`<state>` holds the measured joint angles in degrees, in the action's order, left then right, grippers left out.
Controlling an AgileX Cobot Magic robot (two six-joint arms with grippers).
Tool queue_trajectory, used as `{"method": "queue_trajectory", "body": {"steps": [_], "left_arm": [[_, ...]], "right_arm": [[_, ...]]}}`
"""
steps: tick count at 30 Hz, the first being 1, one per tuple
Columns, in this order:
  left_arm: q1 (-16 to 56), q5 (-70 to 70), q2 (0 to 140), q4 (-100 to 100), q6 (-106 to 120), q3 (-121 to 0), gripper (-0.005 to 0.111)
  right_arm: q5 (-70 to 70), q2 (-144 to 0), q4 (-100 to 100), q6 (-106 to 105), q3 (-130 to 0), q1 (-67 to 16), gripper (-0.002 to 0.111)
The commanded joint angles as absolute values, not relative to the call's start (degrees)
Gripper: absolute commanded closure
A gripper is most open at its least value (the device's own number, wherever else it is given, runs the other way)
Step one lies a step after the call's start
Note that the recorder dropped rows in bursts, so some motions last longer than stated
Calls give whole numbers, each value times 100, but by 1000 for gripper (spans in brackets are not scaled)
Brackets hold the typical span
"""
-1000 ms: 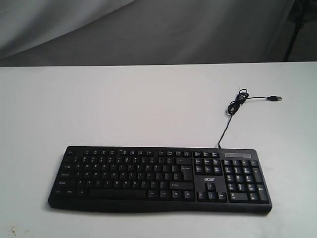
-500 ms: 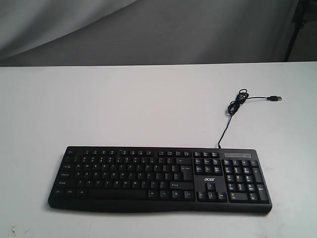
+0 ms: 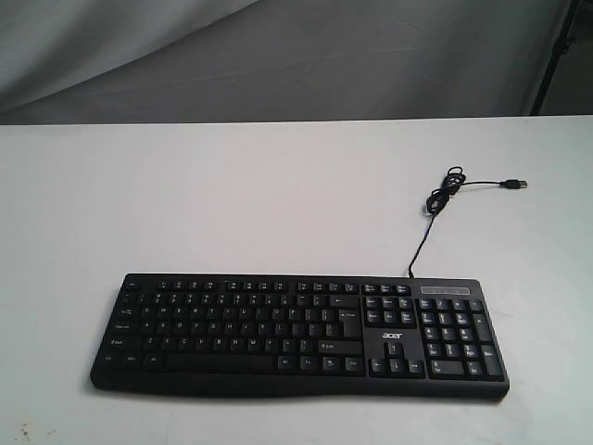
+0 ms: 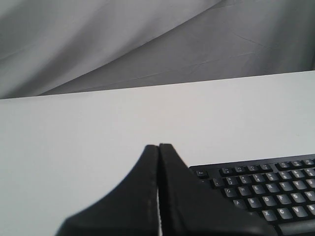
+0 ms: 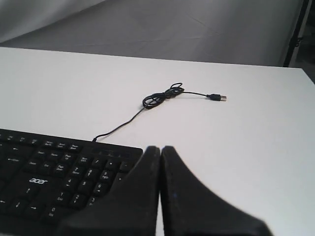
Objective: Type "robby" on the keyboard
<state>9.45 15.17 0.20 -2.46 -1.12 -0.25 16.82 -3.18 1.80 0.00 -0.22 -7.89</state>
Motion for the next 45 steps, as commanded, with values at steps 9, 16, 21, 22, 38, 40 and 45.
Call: {"method": "queue_trajectory", "body": {"steps": [9,16,21,22,38,40,45], "left_arm": [[982,1486,0,-274,-128,0,107],[982,1486,0,-274,-128,0,107],[982,1486,0,-274,-128,0,107],[982,1486,0,-274,-128,0,107],[982,1486,0,-274,-128,0,107],[982,1486,0,-274,-128,0,107],[982,1486,0,-274,-128,0,107]], "right_arm": [[2026,0,257,363,0,-645,108],[2015,0,230,363,0,-650,108],[2015,0,230,363,0,-650,108],[2015,0,230,363,0,-650,108],[2015,0,230,363,0,-650,108],[2015,0,230,363,0,-650,108],[2015,0,230,363,0,-650,108]]}}
